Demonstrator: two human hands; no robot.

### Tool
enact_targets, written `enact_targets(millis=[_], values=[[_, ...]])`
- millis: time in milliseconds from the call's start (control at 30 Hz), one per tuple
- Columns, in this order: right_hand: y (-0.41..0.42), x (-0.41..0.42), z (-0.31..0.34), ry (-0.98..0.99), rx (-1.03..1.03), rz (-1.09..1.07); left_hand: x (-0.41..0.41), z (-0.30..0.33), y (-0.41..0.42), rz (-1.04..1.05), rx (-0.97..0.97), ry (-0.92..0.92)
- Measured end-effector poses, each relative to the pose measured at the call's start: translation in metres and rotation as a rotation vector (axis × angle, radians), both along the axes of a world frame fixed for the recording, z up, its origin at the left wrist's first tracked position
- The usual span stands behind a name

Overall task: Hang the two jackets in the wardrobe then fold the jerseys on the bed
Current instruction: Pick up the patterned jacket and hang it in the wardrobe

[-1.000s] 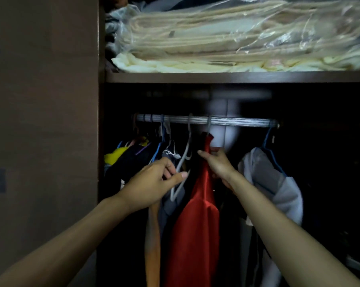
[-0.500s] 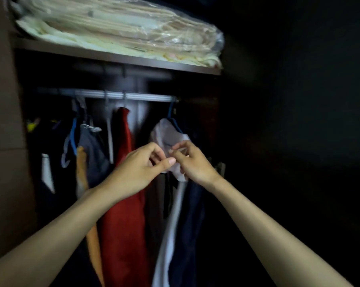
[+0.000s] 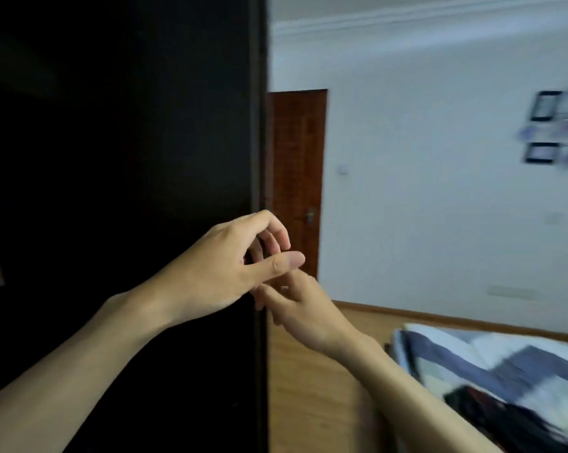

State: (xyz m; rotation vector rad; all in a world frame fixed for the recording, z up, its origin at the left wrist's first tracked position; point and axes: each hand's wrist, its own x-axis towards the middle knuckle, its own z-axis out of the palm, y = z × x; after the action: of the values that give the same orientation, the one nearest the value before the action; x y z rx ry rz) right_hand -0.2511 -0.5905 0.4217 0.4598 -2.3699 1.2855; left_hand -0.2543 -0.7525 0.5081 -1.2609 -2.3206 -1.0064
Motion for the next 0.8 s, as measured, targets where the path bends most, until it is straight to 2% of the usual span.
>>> enact_targets(millis=[133,433,600,800], values=[[0.108,0.039,-0.015,-0.051,0.004,-0.258,0.006,-0.007,0.108,-0.219,-0.048,-0.009],[0.336,0.165,-0.08,-0.224,-0.081,-0.849,0.033,-0.06,0.358,-0.544,-0.252,-0.086],[0.412,0.264,-0.117,-0.357,-0.048,-1.113,0.096,-0.098,0.488,-0.787,-0.327,-0.108],[0.448,0.388,-0.153,-0.539,-0.161,-1.434,0.185,-0.154,0.593,-1.081,-0.461,-0.129]])
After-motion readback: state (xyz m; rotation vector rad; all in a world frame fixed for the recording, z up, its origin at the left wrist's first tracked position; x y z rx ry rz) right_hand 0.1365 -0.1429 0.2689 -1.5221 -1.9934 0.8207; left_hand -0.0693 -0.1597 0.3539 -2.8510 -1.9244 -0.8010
